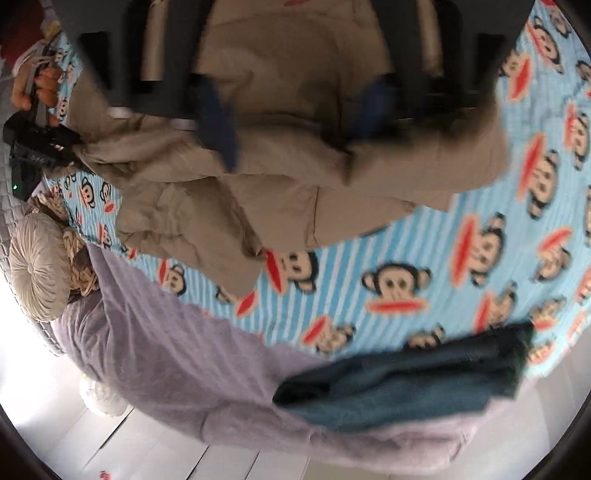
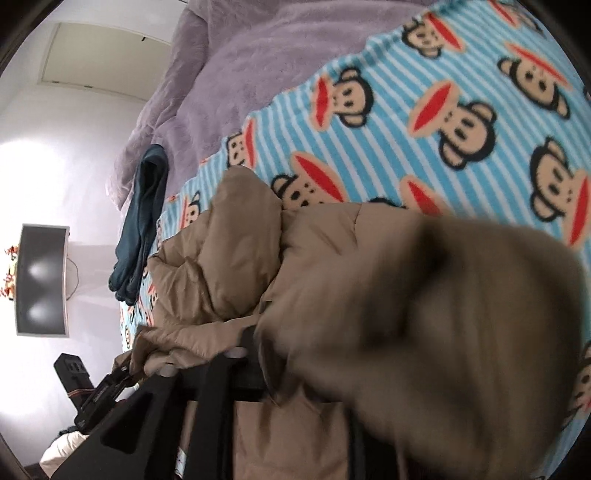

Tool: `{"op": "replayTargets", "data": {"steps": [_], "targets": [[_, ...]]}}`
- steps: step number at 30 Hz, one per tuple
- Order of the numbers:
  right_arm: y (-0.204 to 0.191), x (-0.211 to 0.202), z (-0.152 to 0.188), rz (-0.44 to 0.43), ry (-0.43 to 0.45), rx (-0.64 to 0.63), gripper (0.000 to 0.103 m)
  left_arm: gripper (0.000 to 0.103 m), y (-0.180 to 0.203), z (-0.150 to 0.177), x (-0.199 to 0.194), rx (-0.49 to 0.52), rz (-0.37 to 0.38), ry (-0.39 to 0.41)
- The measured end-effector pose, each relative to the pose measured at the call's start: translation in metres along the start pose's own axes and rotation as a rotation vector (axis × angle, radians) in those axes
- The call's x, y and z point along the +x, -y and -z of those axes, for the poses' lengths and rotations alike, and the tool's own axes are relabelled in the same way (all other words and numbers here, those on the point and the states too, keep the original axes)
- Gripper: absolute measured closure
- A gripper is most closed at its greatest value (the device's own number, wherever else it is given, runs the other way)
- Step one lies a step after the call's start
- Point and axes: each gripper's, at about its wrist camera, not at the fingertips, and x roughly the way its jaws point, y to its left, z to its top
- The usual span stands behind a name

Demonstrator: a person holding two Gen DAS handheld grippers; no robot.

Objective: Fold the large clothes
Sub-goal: 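Lay the held hem over the jacket body with both tools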

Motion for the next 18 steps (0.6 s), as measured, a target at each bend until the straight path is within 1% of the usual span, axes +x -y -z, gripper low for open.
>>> {"op": "replayTargets", "data": {"steps": [1, 2, 3, 5, 6, 7, 8, 9, 10, 11, 12, 13, 14, 15, 16, 17, 18], "targets": [[-0.002, -0.006, 0.001, 0.002, 0.014, -0.007, 0.042, 0.019, 0.003, 0.000, -0.010, 0.021, -0.029, 0.032], [-0.005, -0.014, 0.001, -0.001, 0.032, -0.015, 0.035, 0.019, 0.004, 0.000, -0.020, 0.041, -0.045, 0.058], [-0.008, -0.022, 0.001, -0.006, 0.056, -0.029, 0.035, 0.019, 0.005, -0.002, -0.028, 0.044, -0.049, 0.073], [-0.012, -0.033, 0.003, -0.011, 0.071, -0.050, 0.036, 0.019, 0.002, -0.003, -0.041, 0.034, -0.057, 0.112], [-0.015, -0.037, 0.007, -0.021, 0.072, -0.067, 0.040, 0.019, 0.003, -0.003, -0.043, 0.038, -0.060, 0.115], [-0.019, -0.039, 0.012, -0.025, 0.066, -0.096, 0.060, 0.021, 0.004, -0.003, -0.042, 0.044, -0.061, 0.112], [-0.022, -0.038, 0.016, -0.014, 0.053, -0.122, 0.079, 0.035, 0.008, 0.000, -0.038, 0.069, -0.054, 0.100], [-0.028, -0.032, 0.023, 0.016, 0.024, -0.167, 0.081, 0.044, 0.012, 0.002, -0.032, 0.099, -0.054, 0.086], [-0.032, -0.024, 0.027, 0.043, -0.001, -0.205, 0.083, 0.057, 0.018, 0.004, -0.024, 0.129, -0.072, 0.069], [-0.035, -0.015, 0.033, 0.069, -0.022, -0.244, 0.085, 0.063, 0.026, 0.008, -0.012, 0.165, -0.095, 0.047], [-0.037, -0.007, 0.038, 0.108, -0.039, -0.281, 0.085, 0.063, 0.032, 0.011, -0.003, 0.199, -0.113, 0.043], [-0.038, 0.000, 0.040, 0.143, -0.045, -0.306, 0.085, 0.063, 0.036, 0.012, 0.005, 0.239, -0.146, 0.060], [-0.039, 0.006, 0.041, 0.181, -0.035, -0.338, 0.085, 0.063, 0.036, 0.012, 0.012, 0.268, -0.188, 0.087], [-0.039, 0.010, 0.038, 0.245, -0.002, -0.380, 0.085, 0.063, 0.034, 0.009, 0.018, 0.278, -0.229, 0.108], [-0.036, 0.011, 0.036, 0.286, 0.017, -0.390, 0.086, 0.063, 0.028, 0.005, 0.025, 0.264, -0.247, 0.110], [-0.025, 0.012, 0.028, 0.332, 0.039, -0.373, 0.090, 0.063, 0.016, -0.001, 0.036, 0.226, -0.247, 0.099], [-0.016, 0.010, 0.021, 0.332, 0.051, -0.345, 0.090, 0.063, 0.011, -0.003, 0.041, 0.207, -0.245, 0.094]]}}
